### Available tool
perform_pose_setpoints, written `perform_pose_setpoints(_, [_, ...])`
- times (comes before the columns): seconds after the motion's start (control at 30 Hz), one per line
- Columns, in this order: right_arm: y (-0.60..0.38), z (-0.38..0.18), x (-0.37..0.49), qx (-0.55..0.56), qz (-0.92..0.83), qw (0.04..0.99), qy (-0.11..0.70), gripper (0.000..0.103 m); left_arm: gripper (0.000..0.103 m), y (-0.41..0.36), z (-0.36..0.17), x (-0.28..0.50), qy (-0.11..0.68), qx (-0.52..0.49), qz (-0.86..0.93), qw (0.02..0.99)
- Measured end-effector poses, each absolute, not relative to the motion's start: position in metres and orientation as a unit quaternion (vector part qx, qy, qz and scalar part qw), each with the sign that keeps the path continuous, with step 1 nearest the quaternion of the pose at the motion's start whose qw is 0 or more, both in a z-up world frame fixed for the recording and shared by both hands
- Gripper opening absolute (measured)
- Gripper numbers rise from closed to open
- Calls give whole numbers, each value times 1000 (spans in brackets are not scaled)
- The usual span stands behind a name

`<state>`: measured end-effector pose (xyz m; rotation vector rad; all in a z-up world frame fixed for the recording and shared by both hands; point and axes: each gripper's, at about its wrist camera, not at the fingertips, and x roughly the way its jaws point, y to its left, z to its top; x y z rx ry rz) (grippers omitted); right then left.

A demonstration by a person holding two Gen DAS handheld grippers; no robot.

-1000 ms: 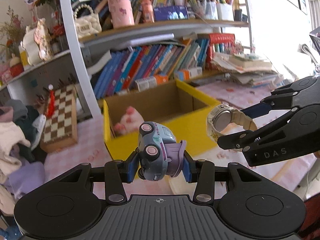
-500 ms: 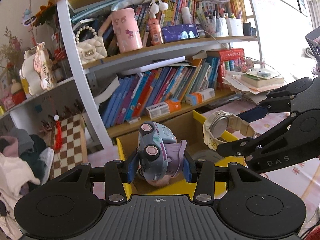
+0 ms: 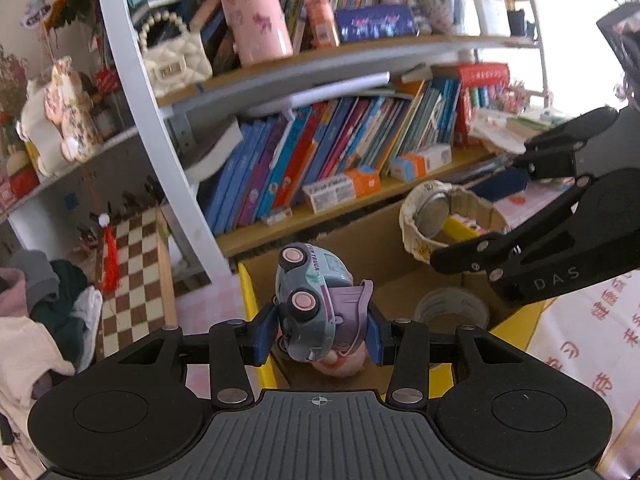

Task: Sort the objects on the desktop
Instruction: 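Carry the toy car with the left tool while the right tool carries the watch toward the box, then open the left tool to drop the car while the right tool releases the watch in the box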

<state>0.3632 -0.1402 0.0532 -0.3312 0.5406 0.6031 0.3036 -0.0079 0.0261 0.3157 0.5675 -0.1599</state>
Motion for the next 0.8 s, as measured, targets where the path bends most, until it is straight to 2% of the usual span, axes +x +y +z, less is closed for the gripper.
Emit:
perform_pose_setpoints(0.43, [-115, 30, 437, -175, 289, 882, 328, 59, 43, -14, -4, 354, 353, 137, -104, 919])
perform_pose_setpoints(0.8, [-75, -4, 482, -252, 295, 837, 385, 59, 43, -26, -28, 388, 413, 144, -136, 889])
